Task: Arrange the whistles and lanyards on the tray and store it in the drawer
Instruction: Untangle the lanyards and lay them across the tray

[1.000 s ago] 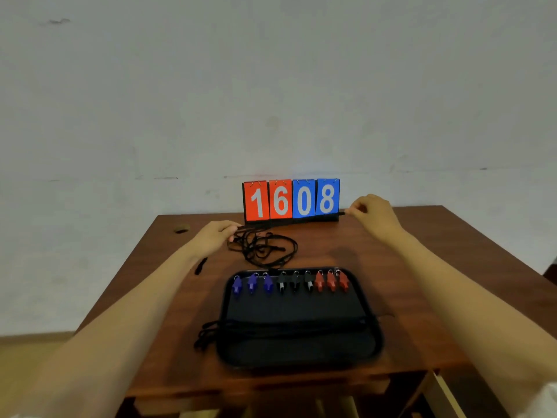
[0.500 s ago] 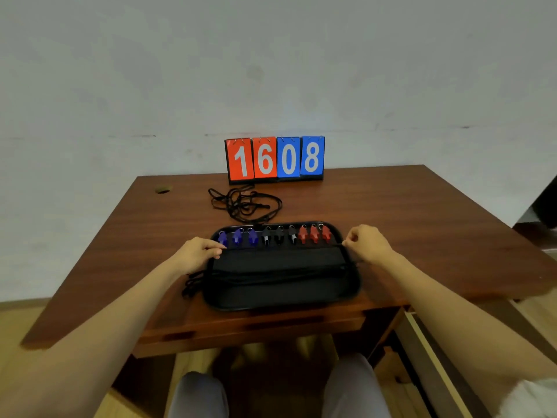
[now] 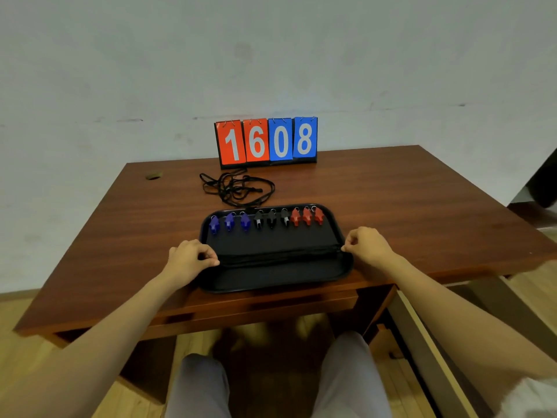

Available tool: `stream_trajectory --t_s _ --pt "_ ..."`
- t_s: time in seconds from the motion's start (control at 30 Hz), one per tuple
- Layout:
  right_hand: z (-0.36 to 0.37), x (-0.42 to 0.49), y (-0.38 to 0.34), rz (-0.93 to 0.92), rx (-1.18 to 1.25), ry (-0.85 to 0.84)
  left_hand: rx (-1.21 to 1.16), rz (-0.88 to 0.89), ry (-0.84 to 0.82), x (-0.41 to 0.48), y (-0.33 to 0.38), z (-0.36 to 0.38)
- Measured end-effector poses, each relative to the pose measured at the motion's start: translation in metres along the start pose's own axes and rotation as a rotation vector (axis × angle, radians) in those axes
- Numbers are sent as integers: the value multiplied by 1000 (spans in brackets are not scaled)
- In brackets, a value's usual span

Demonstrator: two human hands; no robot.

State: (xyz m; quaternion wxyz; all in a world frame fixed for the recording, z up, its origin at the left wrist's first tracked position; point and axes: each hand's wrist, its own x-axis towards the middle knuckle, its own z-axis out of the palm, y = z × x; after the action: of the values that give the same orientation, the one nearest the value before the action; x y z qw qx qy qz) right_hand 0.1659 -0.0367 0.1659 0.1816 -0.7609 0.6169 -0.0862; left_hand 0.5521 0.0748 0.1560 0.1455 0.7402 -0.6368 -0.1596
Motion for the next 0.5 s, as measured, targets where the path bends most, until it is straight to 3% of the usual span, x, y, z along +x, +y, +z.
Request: stream_trajectory --t_s 0.27,0.5 --pt "1 -5 0 -77 -110 69 125 4 24 -5 3 7" --pt "9 -2 -9 -254 -155 -31 137 126 69 -1 14 24"
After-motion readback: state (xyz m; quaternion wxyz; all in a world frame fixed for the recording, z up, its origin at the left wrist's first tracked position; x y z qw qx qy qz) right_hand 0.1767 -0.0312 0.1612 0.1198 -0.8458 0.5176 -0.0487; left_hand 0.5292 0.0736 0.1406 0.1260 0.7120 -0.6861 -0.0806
